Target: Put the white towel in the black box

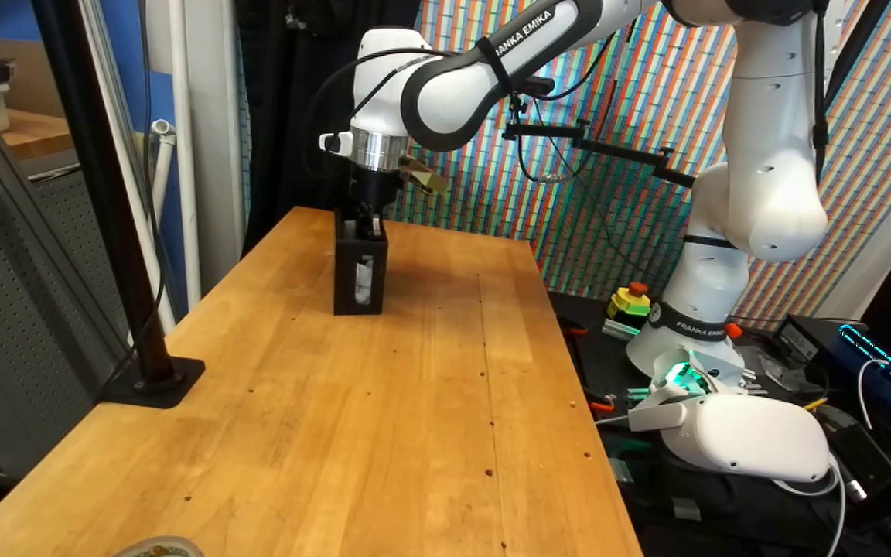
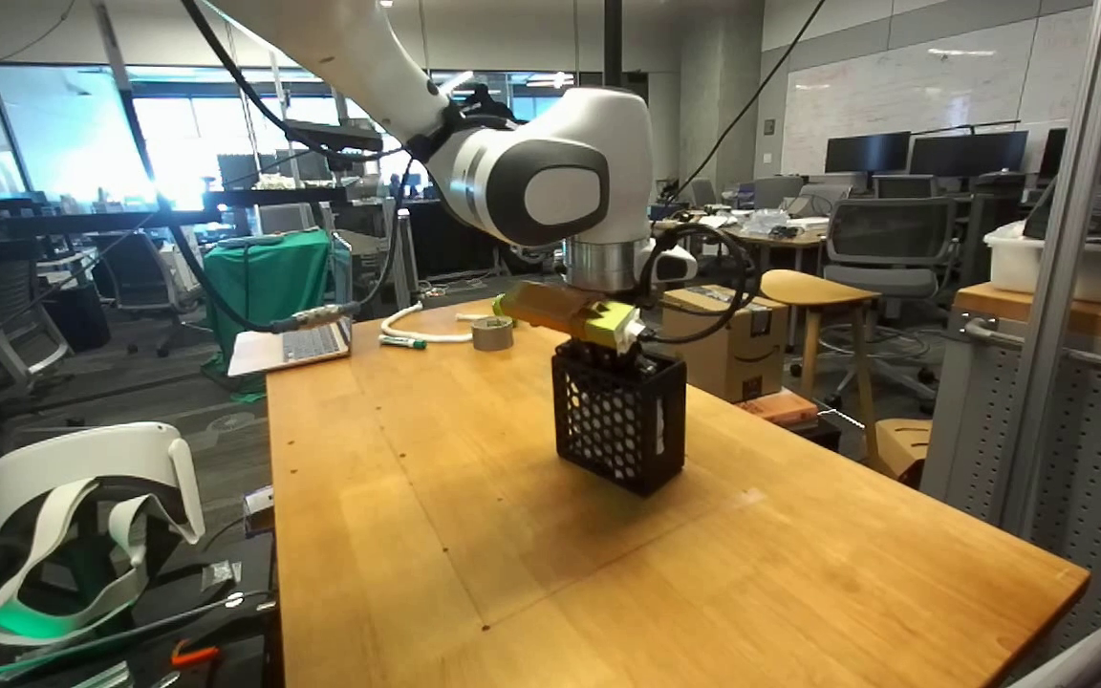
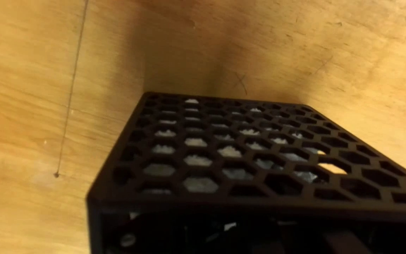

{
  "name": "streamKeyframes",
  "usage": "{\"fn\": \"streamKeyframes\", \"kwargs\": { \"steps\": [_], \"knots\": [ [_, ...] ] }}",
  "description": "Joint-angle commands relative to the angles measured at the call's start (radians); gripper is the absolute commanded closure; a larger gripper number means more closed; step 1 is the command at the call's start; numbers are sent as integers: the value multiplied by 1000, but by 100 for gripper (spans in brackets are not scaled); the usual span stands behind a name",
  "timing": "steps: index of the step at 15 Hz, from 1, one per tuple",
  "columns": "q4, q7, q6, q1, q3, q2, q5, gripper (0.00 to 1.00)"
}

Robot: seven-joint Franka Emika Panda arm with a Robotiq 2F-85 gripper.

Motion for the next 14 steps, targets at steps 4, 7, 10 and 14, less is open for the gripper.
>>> {"fn": "streamKeyframes", "kwargs": {
  "steps": [4, 7, 10, 14],
  "knots": [
    [-74, 15, 82, 12, -17, -62, -40, 87],
    [-116, 38, 135, 44, -14, -142, -129, 61],
    [-157, 86, 182, 75, -15, -218, -233, 41],
    [-206, 167, 213, 98, -15, -325, -365, 9]
  ]
}}
